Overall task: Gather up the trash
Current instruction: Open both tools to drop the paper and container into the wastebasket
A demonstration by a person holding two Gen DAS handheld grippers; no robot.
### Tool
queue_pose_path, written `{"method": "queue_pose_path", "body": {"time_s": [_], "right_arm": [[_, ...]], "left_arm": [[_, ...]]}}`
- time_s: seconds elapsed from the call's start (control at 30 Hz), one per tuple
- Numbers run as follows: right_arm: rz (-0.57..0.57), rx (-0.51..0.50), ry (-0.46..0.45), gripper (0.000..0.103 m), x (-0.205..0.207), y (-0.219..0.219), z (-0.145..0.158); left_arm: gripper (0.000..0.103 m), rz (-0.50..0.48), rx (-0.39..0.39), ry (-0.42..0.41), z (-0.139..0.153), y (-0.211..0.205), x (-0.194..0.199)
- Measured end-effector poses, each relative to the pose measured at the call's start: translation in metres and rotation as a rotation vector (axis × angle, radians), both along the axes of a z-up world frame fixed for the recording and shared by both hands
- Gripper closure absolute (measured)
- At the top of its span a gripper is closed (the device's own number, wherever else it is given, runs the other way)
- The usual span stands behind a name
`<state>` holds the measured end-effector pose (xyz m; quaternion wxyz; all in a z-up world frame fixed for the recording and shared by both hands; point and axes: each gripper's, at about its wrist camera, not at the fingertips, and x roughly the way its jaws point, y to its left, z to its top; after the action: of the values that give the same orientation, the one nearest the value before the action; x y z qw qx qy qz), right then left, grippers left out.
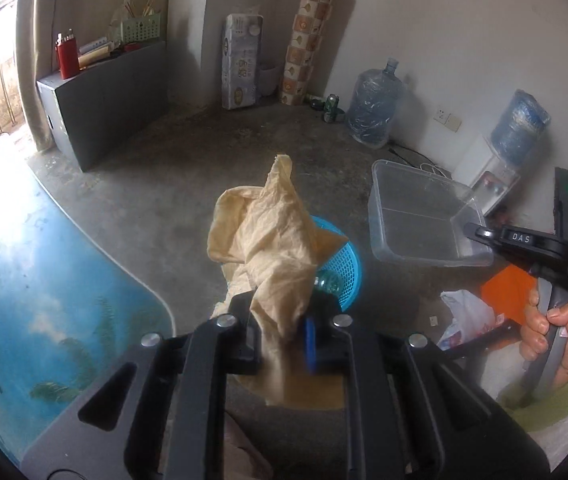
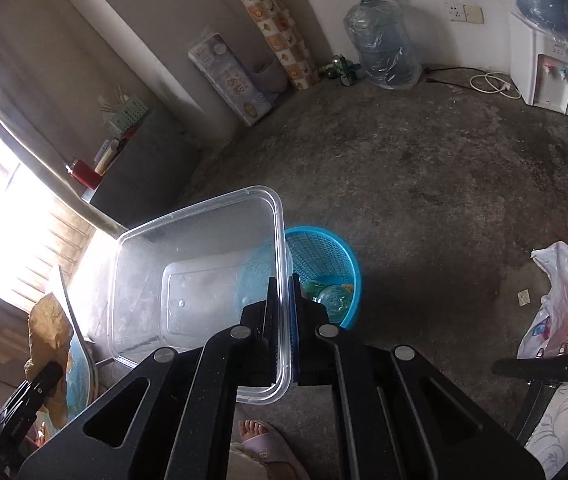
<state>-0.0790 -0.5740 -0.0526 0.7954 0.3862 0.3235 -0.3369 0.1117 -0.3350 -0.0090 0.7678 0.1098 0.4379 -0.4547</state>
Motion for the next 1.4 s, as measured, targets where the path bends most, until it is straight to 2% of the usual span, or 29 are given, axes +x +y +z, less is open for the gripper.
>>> {"method": "queue_pose_path", "body": {"time_s": [0.07, 0.17, 0.33, 0.57, 0.67, 0.7, 0.77, 0.83, 0.93, 1.03, 1.13, 1.23, 1.3, 1.4], "right_arm": [[-0.027, -0.003, 0.029, 0.098, -0.005, -0.013, -0.013], [-0.054, -0.003, 0.077, 0.098, -0.002, -0.031, -0.034], [-0.076, 0.0, 0.143, 0.098, 0.013, -0.051, -0.066], [-0.076, 0.011, 0.207, 0.098, 0.04, -0.074, -0.104], [-0.08, 0.014, 0.227, 0.098, 0.045, -0.078, -0.114], [-0.083, 0.014, 0.235, 0.098, 0.046, -0.08, -0.117], [-0.087, 0.019, 0.251, 0.098, 0.048, -0.083, -0.124], [-0.092, 0.026, 0.264, 0.098, 0.051, -0.086, -0.132], [-0.099, 0.035, 0.279, 0.098, 0.056, -0.088, -0.144], [-0.099, 0.038, 0.291, 0.098, 0.064, -0.087, -0.153], [-0.088, 0.006, 0.317, 0.098, 0.08, -0.085, -0.158], [-0.072, -0.032, 0.336, 0.098, 0.099, -0.082, -0.162], [-0.061, -0.07, 0.351, 0.098, 0.113, -0.079, -0.163], [-0.004, -0.118, 0.406, 0.098, 0.141, -0.068, -0.174]], "left_arm": [[0.09, -0.026, 0.002, 0.083, -0.023, -0.025, 0.003], [0.09, -0.05, 0.037, 0.126, -0.061, -0.06, 0.009], [0.09, -0.012, 0.098, 0.287, -0.135, -0.101, 0.033], [0.088, 0.064, 0.18, 0.413, -0.229, -0.146, 0.067], [0.087, 0.082, 0.19, 0.451, -0.261, -0.16, 0.077], [0.084, 0.088, 0.199, 0.455, -0.27, -0.163, 0.08], [0.068, 0.102, 0.198, 0.468, -0.285, -0.166, 0.083], [0.058, 0.113, 0.182, 0.466, -0.292, -0.165, 0.084], [0.042, 0.092, 0.141, 0.511, -0.294, -0.166, 0.082], [0.035, 0.06, 0.124, 0.484, -0.284, -0.164, 0.082], [0.034, 0.037, 0.153, 0.451, -0.266, -0.159, 0.075], [0.034, 0.001, 0.226, 0.402, -0.244, -0.15, 0.063], [0.033, -0.05, 0.278, 0.348, -0.226, -0.143, 0.05], [0.028, -0.126, 0.306, 0.256, -0.194, -0.125, 0.031]]}}
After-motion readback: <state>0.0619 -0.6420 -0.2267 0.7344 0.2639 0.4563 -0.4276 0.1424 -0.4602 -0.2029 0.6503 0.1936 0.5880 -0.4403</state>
